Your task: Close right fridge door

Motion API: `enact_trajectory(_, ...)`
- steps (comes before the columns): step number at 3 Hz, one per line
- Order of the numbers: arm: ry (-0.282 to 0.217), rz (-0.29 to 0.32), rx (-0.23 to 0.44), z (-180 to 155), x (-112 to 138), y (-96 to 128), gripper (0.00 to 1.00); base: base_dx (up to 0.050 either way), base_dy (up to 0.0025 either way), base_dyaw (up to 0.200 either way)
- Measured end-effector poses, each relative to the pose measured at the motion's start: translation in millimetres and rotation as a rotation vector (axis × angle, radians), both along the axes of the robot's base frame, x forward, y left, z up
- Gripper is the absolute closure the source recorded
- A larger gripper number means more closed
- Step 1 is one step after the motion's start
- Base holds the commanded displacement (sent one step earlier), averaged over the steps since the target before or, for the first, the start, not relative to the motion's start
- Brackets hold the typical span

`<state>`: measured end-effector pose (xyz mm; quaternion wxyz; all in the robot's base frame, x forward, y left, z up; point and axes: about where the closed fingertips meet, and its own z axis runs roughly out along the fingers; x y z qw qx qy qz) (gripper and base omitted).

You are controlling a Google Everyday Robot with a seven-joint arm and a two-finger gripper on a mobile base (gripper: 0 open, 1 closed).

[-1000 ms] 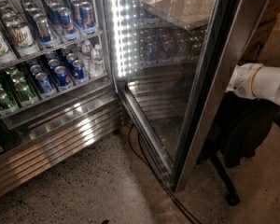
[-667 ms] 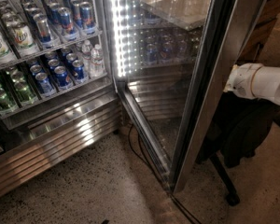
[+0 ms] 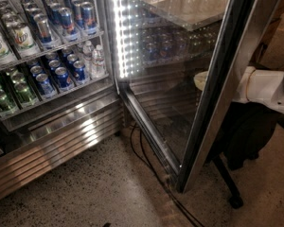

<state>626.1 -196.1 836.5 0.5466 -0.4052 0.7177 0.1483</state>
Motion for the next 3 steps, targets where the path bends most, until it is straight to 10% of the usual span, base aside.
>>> enact_trajectory(3,-0.005,0.189,0.091,28.6,-31.7,39.4,1.0,0.0,0.0,0.0)
